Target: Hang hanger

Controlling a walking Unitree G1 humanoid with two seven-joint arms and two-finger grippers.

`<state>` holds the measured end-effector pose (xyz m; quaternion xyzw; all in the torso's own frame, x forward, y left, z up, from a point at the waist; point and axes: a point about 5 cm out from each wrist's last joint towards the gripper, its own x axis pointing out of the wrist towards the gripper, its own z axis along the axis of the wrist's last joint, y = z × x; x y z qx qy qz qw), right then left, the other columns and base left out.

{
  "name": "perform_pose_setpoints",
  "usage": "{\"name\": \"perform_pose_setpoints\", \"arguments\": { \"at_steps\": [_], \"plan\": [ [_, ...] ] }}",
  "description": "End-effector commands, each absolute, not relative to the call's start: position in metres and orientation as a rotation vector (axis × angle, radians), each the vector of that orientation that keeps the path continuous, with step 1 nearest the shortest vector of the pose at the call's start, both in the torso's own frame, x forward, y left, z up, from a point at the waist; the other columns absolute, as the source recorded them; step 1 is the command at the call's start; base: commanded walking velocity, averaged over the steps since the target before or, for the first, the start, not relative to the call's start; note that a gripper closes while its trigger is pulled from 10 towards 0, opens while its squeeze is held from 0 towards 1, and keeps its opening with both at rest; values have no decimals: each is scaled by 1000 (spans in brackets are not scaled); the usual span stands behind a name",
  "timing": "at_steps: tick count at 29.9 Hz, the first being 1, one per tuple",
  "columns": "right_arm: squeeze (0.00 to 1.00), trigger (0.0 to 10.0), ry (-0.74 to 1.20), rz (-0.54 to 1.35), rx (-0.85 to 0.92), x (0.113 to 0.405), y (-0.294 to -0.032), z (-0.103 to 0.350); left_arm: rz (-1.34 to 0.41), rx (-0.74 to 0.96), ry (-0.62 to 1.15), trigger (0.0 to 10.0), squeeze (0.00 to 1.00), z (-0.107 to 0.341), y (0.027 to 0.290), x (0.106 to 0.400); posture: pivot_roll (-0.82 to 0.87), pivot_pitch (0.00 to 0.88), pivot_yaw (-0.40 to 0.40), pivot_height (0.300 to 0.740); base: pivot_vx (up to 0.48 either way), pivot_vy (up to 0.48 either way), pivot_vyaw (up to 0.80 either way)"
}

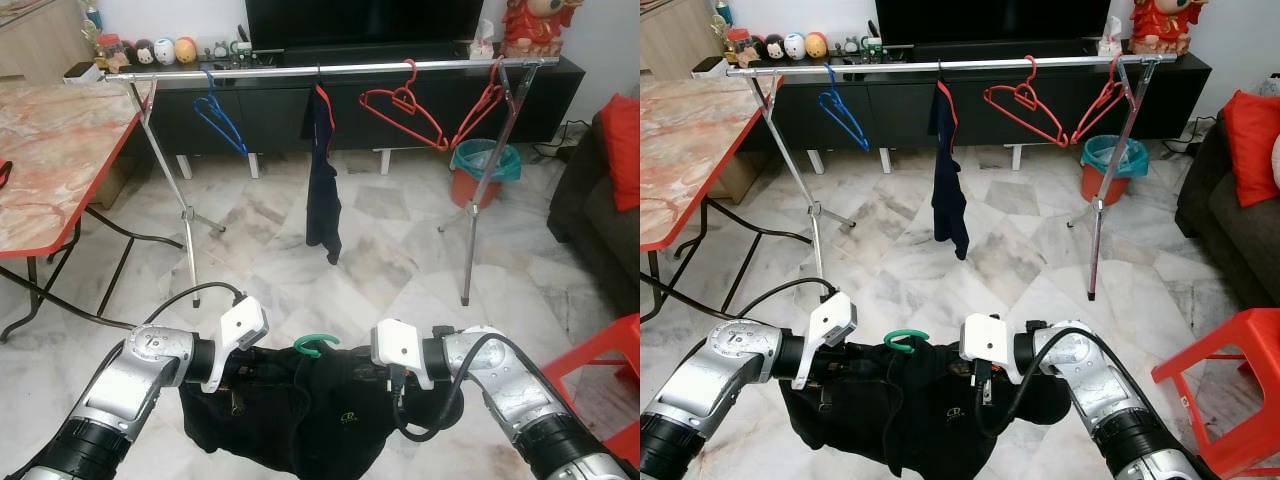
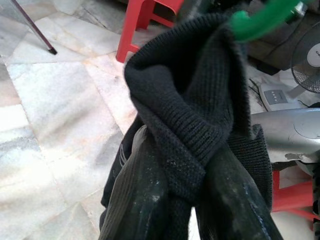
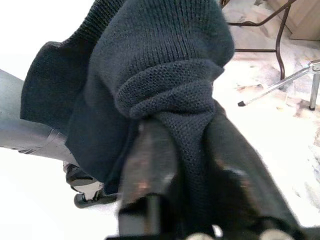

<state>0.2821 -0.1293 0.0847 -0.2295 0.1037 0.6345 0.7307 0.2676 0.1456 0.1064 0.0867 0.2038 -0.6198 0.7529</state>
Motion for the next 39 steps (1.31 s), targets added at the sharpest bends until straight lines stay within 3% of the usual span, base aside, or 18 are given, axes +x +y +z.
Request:
{"name": "perform_pose_setpoints", "arguments": {
  "at_steps": [1, 29, 34, 35, 36, 37, 39],
  "plan": [
    [1000, 10000, 169, 1378, -502, 288, -126, 96, -1392, 176, 442, 0, 0, 107, 142, 263, -34, 0, 71, 740, 0, 0, 0],
    [1000, 10000, 285, 1418, -593, 281, -164, 97, -1355, 170, 431, 0, 0, 102, 143, 264, -55, 9, 61, 740, 0, 0, 0],
    [1000, 10000, 222, 1285, -605, 294, -174, 109, -1319, 159, 420, 0, 0, 101, 144, 265, -58, 5, 56, 740, 0, 0, 0],
    [1000, 10000, 159, 1127, -602, 309, -177, 117, -1300, 160, 423, 0, 0, 98, 147, 265, -58, 5, 56, 740, 0, 0, 0],
    [655, 10000, 102, 953, -583, 323, -182, 124, -1277, 162, 426, 0, 0, 95, 149, 265, -58, 5, 56, 740, 0, 0, 0],
    [0, 10000, 60, 863, -560, 329, -184, 129, -1256, 157, 425, 0, 0, 93, 151, 265, -58, 5, 56, 740, 0, 0, 0],
    [0, 10000, 34, 818, -508, 331, -183, 131, -1228, 149, 421, 0, 0, 92, 154, 266, -49, 1, 48, 740, 0, 0, 0]
  ]
}}
